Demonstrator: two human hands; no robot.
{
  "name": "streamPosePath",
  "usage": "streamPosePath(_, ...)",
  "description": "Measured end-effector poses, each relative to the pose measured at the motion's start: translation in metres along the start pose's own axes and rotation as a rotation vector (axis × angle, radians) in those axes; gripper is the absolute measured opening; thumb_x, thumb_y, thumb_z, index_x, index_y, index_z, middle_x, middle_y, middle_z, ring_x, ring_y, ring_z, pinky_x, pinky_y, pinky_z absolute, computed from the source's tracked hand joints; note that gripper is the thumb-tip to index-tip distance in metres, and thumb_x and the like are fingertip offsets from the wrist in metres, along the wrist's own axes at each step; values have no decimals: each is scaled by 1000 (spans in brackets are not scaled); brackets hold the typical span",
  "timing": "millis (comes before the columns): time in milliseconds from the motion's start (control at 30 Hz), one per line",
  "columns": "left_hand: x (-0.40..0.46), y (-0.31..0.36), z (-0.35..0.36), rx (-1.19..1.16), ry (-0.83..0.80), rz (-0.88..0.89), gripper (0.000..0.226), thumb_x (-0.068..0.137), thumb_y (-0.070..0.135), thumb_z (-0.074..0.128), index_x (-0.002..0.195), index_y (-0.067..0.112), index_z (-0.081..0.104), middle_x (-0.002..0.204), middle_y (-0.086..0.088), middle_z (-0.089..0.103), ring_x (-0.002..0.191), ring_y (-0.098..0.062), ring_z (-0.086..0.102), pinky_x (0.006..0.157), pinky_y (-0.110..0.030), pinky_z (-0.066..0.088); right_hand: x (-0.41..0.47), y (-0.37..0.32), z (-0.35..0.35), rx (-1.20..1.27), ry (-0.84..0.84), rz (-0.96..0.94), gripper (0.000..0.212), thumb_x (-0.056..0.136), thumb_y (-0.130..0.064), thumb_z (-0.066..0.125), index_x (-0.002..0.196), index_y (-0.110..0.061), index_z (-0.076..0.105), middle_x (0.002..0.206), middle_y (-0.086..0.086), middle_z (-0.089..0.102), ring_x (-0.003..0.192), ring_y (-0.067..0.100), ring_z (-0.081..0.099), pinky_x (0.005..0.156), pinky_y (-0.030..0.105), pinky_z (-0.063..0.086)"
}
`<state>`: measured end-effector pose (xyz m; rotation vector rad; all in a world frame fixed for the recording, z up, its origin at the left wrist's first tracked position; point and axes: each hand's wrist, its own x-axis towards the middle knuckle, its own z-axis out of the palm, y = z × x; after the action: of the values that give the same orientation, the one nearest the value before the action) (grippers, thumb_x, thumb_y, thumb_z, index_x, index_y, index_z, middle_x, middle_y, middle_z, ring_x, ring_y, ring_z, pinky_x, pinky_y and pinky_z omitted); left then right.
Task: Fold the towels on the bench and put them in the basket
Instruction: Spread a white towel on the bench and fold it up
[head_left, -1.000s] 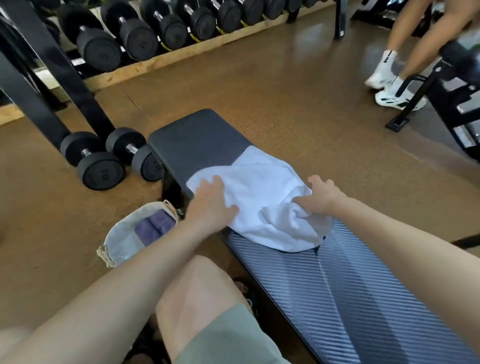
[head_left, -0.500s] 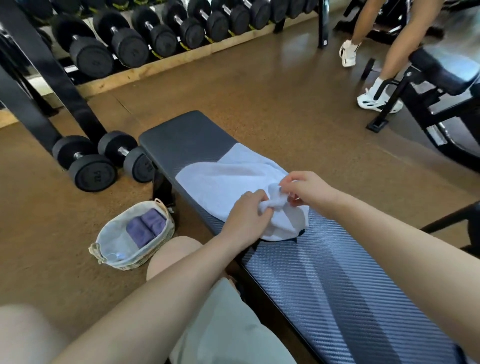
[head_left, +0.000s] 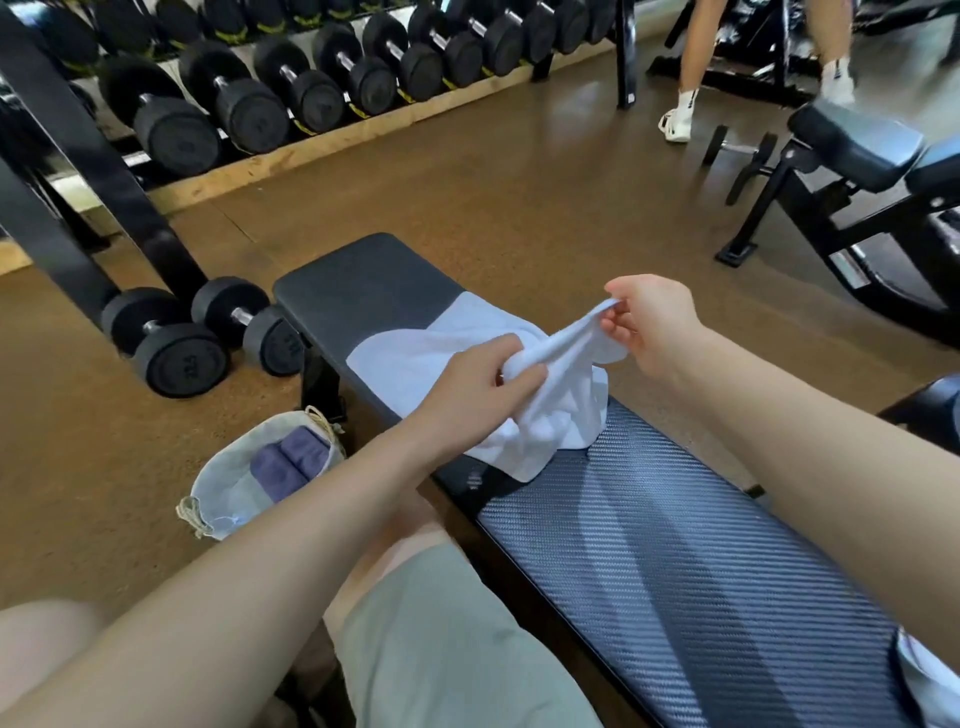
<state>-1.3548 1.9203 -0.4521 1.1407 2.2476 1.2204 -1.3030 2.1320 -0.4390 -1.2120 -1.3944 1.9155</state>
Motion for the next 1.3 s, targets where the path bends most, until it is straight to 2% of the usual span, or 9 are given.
streamPosePath(167, -21, 39, 31, -80, -305, 151, 12, 91, 14, 66, 87, 12, 55, 71, -1, 58, 56, -8, 53, 59, -23, 45, 7, 4, -17, -138, 15, 91, 22, 85, 5, 47, 71, -11, 43, 63, 5, 33, 43, 16, 34, 46, 21, 33)
streamPosePath(300, -26, 25, 55, 244, -540, 171, 14, 86, 19, 64, 77, 20, 53, 67, 7, 56, 61, -7, 49, 60, -28, 41, -3, 23, -42, -340, -333, 205, 15, 82, 6, 51, 77, -8, 51, 76, 9, 44, 63, 20, 48, 60, 29, 44)
streamPosePath(500, -41, -4, 43, 368, -938, -96, 11, 78, 25, 68, 76, 22, 57, 65, 13, 52, 63, -12, 48, 64, -31, 41, -24, 40, -97, -683, -944, 633, 71, 81, 3, 69, 143, -13, 37, 113, 23, 65, 93, 37, 69, 76, 43, 61)
streamPosePath(600, -47, -8, 44, 367, -1040, -180, 7, 81, 28, 68, 80, 29, 61, 77, 16, 59, 75, -13, 56, 69, -28, 45, -29, 45, -114, -1128, -1014, 792, 85, 84, -13, 75, 151, -14, 23, 97, 23, 69, 101, 41, 70, 84, 49, 59)
streamPosePath(700, -43, -15, 45, 450, -846, -210, 14, 90, 36, 62, 93, 24, 57, 94, 8, 61, 86, -17, 56, 65, -27, 39, -22, 46, -114, -1297, -805, 695, 45, 92, -22, 68, 133, -13, 51, 88, 19, 68, 85, 34, 73, 76, 44, 59)
streamPosePath(833, -22, -44, 40, 409, -435, -434, 43, 92, 42, 58, 118, 10, 46, 112, -10, 60, 104, -29, 58, 72, -33, 41, 1, 62, -103, -1446, -363, 84, 37, 85, -24, 70, 115, -6, 57, 109, 9, 64, 95, 28, 63, 78, 36, 54)
streamPosePath(933, -14, -65, 44, -25, -206, -769, 69, 86, 41, 67, 132, -1, 37, 105, -13, 62, 99, -28, 67, 87, -40, 59, 4, 76, -87, -1288, -374, 34, 21, 84, -23, 72, 91, -9, 60, 97, 10, 64, 82, 23, 56, 68, 32, 45)
streamPosePath(1100, -11, -75, 56, -376, 61, -911, 57, 90, 30, 72, 130, 1, 44, 93, -7, 58, 76, -19, 64, 67, -31, 59, 7, 85, -78, -1055, -329, -81, 23, 83, -16, 71, 72, -11, 51, 73, 2, 48, 64, 18, 43, 55, 30, 31)
streamPosePath(1300, -12, -95, 60, -86, 127, -924, 60, 85, 29, 69, 123, 0, 33, 93, -14, 70, 64, -23, 67, 54, -31, 58, 14, 81, -80, -1268, -315, -367, 10, 89, -18, 55, 92, -8, 55, 83, 5, 59, 76, 23, 51, 63, 37, 38)
